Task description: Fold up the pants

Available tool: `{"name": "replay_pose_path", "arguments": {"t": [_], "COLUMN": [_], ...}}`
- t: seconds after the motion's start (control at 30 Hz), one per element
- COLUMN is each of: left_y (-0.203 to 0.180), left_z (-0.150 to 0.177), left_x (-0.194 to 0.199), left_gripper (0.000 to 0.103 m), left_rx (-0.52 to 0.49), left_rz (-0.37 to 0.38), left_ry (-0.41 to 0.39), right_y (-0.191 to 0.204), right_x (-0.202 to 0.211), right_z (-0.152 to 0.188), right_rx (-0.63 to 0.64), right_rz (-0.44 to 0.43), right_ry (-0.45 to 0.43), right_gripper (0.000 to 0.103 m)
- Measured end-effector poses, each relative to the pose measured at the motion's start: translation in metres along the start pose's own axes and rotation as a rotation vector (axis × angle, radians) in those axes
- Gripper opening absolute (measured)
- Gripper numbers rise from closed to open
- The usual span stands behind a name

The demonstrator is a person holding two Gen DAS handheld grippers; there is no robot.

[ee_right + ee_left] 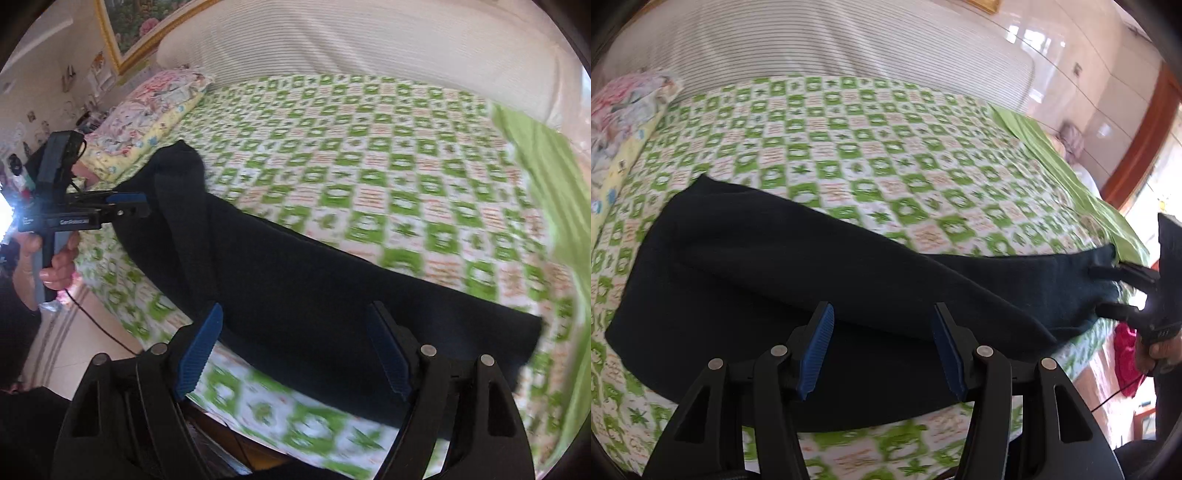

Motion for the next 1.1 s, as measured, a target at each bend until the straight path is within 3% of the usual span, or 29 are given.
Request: {"name": "replay_pose_path", "arguments": {"t": [0.13, 0.43, 0.7, 0.83, 0.97, 1.1], "left_y": [0.030, 0.091, 0.133, 0.153, 0.172, 0.191], "left_z": [-0.004, -0.026, -0.058, -0.078, -0.096, -0.114], "left_x": [0.005, 0.005, -0.006, -0.016, -0.038, -0.069], "left_gripper": [0.056, 0.056, 0.056, 0.057, 0.058, 0.059], "left_rx": [0.042, 0.088, 0.034, 0.008, -0.015, -0.043], "left_rz": [-0.044, -0.127, -0.176, -0.156, -0.075, -0.060], "left_ry": [-0.013, -0.019, -0.002, 0.025, 0.097, 0.165], "right_y": [0.022, 0.061, 0.074, 0.077, 0.076, 0.075], "right_x": [-0.036, -0.077, -0.106, -0.119, -0.131, -0.146], "right_z": [-0.017, -0.057, -0.082, -0.092, -0.102, -0.111], "right_rx": [0.016, 0.094, 0.112, 0.113, 0.099, 0.078], "right_rz": [-0.074, -0.161, -0.192, -0.207, -0.221, -0.251], "right_ry": [0.040, 0.073, 0.104, 0.124, 0.146, 0.184], "right_gripper": [0.080, 0.080, 0.080, 0.080, 0.080, 0.080]}}
Point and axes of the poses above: each gripper's, at about its wrist camera, not at the fingertips, and x roughly against the way its jaws point, y to its left, z to its underside, the point moved 3 cm from there along -x, roughly the way its jaws point, and after that the axes turned 6 degrees about -z, right-handed, at the moved point
